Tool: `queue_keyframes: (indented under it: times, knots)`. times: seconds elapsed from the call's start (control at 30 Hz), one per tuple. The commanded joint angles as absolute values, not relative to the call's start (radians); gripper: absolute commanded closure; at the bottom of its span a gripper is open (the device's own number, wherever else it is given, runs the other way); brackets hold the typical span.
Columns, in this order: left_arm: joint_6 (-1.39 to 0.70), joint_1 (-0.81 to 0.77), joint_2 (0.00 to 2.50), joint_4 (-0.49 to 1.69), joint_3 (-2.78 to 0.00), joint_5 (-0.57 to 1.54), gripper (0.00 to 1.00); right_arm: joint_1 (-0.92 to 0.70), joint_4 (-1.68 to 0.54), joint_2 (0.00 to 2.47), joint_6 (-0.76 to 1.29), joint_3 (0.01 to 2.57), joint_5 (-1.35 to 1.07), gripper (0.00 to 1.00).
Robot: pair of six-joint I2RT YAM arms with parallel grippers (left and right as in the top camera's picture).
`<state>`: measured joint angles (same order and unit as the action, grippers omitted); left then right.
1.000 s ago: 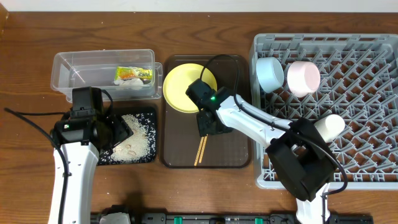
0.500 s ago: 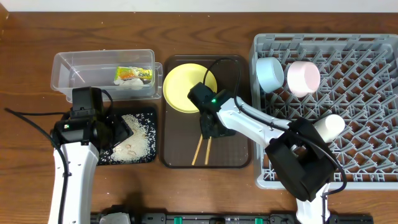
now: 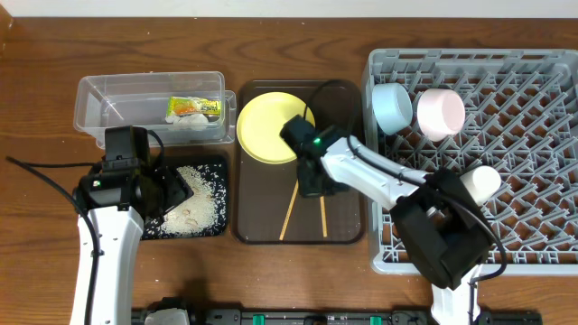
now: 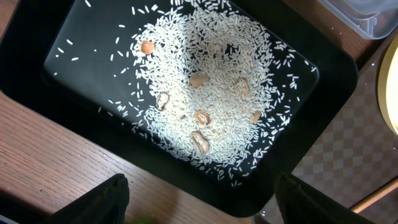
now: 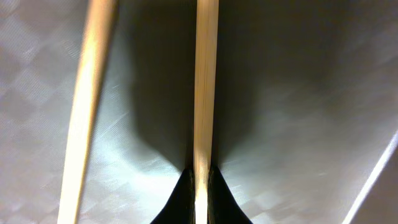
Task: Sort waste into correct bins and load items into the dishwasher rack
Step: 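Drop the chopstick into the dish rack's left side with right gripper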
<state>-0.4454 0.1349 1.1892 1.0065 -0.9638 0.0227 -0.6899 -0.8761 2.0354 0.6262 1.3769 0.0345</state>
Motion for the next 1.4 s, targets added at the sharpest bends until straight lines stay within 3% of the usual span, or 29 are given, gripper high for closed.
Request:
queue_keyframes:
  times: [0.0,0.37,0.6,0.8,0.97,1.07,1.13,1.37]
  knots:
    - [-0.451,0.140,1.188,1.009,-0.971,0.018,0.22,-0.646,-0.883,1.985,0.562,1.362,0.048,0.99]
    - [-0.451,0.140,1.188,1.009,-0.971,0.018,0.22,-0.541,-1.008,1.657,0.309,1.361,0.058,0.99]
    - [-0.451,0.140,1.188,1.009,-0.971,0.018,0.22,-0.428,-1.119,1.590,0.318,1.357,0.094,0.99]
    - [-0.451,0.140,1.188,1.009,-0.971,0.018,0.22,-0.390,-1.076,1.595,0.347,1.262,0.108,0.99]
    - [-0.451,0.140,1.188,1.009,-0.971,0.018,0.22,-0.390,-1.015,1.595,0.347,1.190,0.108,0.93]
    - [-0.451,0.140,1.188,1.009,-0.971,0.018,0.22,-0.390,-0.994,1.594,0.346,1.192,0.108,0.80]
    - [-0.451,0.140,1.188,1.009,-0.971,0.018,0.22,-0.390,-0.990,1.592,0.346,1.211,0.107,0.58]
    - [-0.451,0.140,1.188,1.009,-0.971,0.018,0.22,-0.408,-0.930,1.574,0.342,1.337,0.008,0.44]
